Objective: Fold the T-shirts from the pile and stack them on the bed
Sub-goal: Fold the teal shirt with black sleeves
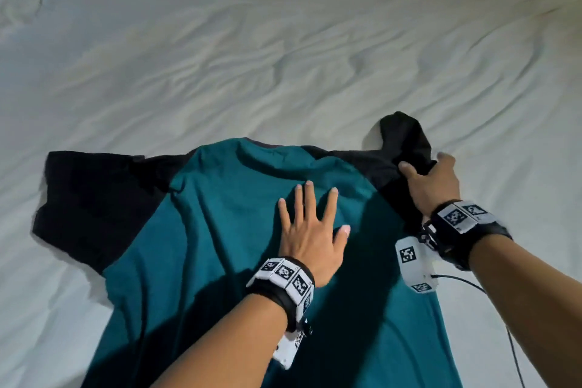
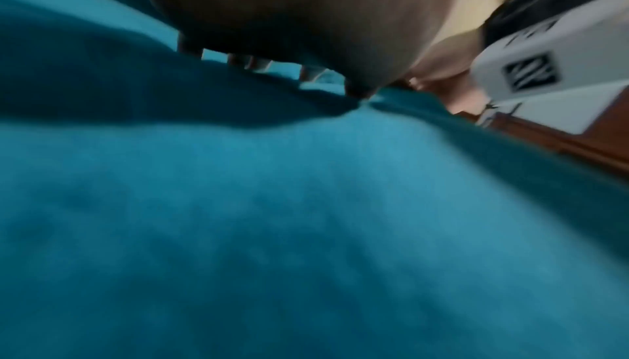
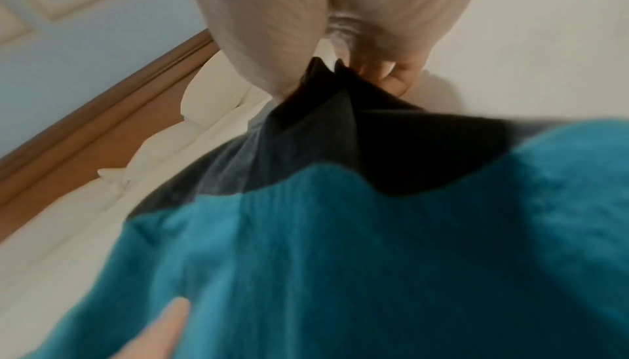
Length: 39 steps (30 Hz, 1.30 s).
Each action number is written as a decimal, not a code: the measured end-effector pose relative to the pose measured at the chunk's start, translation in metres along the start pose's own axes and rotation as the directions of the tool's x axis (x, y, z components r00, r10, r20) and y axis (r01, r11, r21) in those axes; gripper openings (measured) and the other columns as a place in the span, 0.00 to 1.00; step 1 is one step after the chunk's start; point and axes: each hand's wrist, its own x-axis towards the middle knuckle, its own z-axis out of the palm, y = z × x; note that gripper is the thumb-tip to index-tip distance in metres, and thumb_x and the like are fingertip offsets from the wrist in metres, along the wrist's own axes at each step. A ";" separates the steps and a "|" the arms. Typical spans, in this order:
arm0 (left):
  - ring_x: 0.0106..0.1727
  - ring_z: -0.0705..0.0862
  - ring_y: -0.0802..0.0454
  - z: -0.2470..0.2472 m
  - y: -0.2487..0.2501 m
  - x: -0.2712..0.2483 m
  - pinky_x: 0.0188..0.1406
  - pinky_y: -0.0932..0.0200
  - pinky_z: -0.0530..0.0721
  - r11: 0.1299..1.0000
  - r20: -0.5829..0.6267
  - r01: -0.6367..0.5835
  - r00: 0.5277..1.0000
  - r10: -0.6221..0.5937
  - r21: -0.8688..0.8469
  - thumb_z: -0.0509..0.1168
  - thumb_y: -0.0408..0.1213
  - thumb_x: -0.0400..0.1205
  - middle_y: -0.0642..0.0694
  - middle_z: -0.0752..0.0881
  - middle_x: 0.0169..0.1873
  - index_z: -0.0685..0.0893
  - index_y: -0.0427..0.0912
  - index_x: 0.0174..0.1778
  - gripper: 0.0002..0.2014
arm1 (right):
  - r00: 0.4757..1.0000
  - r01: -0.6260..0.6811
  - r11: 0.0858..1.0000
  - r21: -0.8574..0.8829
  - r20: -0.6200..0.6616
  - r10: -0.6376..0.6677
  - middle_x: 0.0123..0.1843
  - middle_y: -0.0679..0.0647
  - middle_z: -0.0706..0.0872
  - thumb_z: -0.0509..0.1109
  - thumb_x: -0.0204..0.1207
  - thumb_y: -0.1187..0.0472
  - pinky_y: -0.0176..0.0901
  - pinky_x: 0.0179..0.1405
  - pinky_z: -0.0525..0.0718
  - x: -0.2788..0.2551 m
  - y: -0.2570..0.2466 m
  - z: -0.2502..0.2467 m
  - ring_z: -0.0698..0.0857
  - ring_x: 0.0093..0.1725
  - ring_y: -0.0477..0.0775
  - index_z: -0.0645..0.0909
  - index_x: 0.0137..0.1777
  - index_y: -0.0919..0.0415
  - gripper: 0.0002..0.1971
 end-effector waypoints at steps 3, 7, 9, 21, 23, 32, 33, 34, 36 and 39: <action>0.87 0.28 0.36 0.022 -0.001 0.007 0.82 0.26 0.31 0.997 0.090 0.015 0.996 -0.022 0.076 0.36 0.64 0.88 0.35 0.28 0.86 0.28 0.55 0.87 0.36 | 0.998 0.061 0.990 0.129 -0.015 -0.060 0.44 0.60 0.89 0.79 0.73 0.40 0.57 0.52 0.85 0.004 0.010 -0.005 0.89 0.47 0.60 0.85 0.50 0.67 0.26; 0.85 0.21 0.40 0.028 -0.001 0.013 0.81 0.28 0.26 0.994 0.157 0.058 0.985 -0.072 0.091 0.31 0.69 0.86 0.39 0.22 0.84 0.23 0.58 0.85 0.37 | 0.998 -0.012 0.911 0.413 -0.054 0.037 0.35 0.55 0.83 0.83 0.65 0.36 0.55 0.44 0.87 -0.007 0.023 -0.027 0.82 0.36 0.52 0.82 0.42 0.71 0.34; 0.85 0.22 0.40 0.027 0.000 0.013 0.81 0.28 0.26 0.992 0.170 0.073 0.981 -0.091 0.106 0.30 0.70 0.85 0.39 0.24 0.85 0.23 0.59 0.85 0.37 | 0.987 -0.061 0.870 0.490 -0.103 0.127 0.31 0.52 0.77 0.84 0.63 0.36 0.51 0.39 0.81 -0.013 0.038 -0.039 0.77 0.33 0.53 0.76 0.33 0.62 0.30; 0.87 0.25 0.41 0.028 0.004 0.014 0.82 0.29 0.28 0.987 0.148 0.103 0.981 -0.122 0.126 0.30 0.73 0.83 0.39 0.31 0.88 0.23 0.62 0.84 0.37 | 0.904 -0.255 0.823 0.508 -0.178 0.390 0.52 0.52 0.87 0.67 0.76 0.65 0.52 0.55 0.84 -0.035 0.122 -0.078 0.85 0.49 0.56 0.76 0.65 0.52 0.18; 0.87 0.25 0.41 0.026 0.005 0.014 0.82 0.29 0.28 0.983 0.172 0.108 0.976 -0.132 0.146 0.30 0.73 0.83 0.39 0.31 0.88 0.23 0.62 0.84 0.37 | 0.919 -0.303 0.831 0.467 -0.087 0.384 0.62 0.54 0.82 0.72 0.76 0.58 0.51 0.59 0.81 -0.023 0.115 -0.081 0.83 0.57 0.57 0.72 0.73 0.56 0.26; 0.58 0.76 0.39 -0.048 0.014 0.055 0.62 0.39 0.69 0.999 -0.414 0.043 0.909 -0.053 -0.034 0.52 0.48 0.90 0.43 0.82 0.54 0.87 0.46 0.51 0.19 | 0.978 -0.089 0.935 0.344 -0.146 0.147 0.39 0.55 0.82 0.72 0.80 0.53 0.48 0.47 0.75 0.013 0.106 -0.082 0.82 0.45 0.62 0.80 0.44 0.63 0.13; 0.59 0.77 0.38 -0.059 0.012 0.068 0.61 0.39 0.71 0.999 -0.431 0.009 0.902 -0.025 -0.038 0.56 0.44 0.90 0.42 0.81 0.55 0.87 0.45 0.55 0.14 | 0.970 -0.102 0.939 0.328 -0.176 0.167 0.43 0.57 0.84 0.71 0.80 0.55 0.47 0.49 0.74 0.013 0.109 -0.082 0.83 0.49 0.63 0.82 0.48 0.64 0.10; 0.63 0.77 0.38 -0.068 0.012 0.081 0.63 0.39 0.72 1.000 -0.381 -0.007 0.924 -0.002 -0.022 0.57 0.41 0.90 0.41 0.80 0.60 0.85 0.45 0.62 0.13 | 0.962 -0.126 0.940 0.316 -0.192 0.193 0.49 0.60 0.86 0.71 0.80 0.58 0.45 0.51 0.73 0.011 0.110 -0.083 0.84 0.53 0.64 0.84 0.53 0.65 0.09; 0.73 0.74 0.38 -0.077 0.015 0.106 0.72 0.37 0.69 0.990 -0.123 -0.010 0.992 0.028 0.142 0.57 0.44 0.90 0.42 0.77 0.72 0.75 0.47 0.78 0.20 | 0.953 -0.155 0.934 0.321 -0.202 0.228 0.58 0.60 0.88 0.70 0.79 0.60 0.42 0.55 0.73 0.009 0.108 -0.081 0.85 0.60 0.62 0.85 0.63 0.64 0.14; 0.74 0.73 0.40 -0.082 0.021 0.126 0.75 0.32 0.63 0.922 0.186 -0.049 0.982 -0.025 0.384 0.56 0.54 0.90 0.44 0.77 0.73 0.70 0.50 0.80 0.24 | 0.957 -0.121 0.935 0.334 -0.211 0.199 0.55 0.53 0.86 0.72 0.80 0.48 0.41 0.57 0.73 0.007 0.100 -0.079 0.83 0.57 0.56 0.84 0.64 0.61 0.19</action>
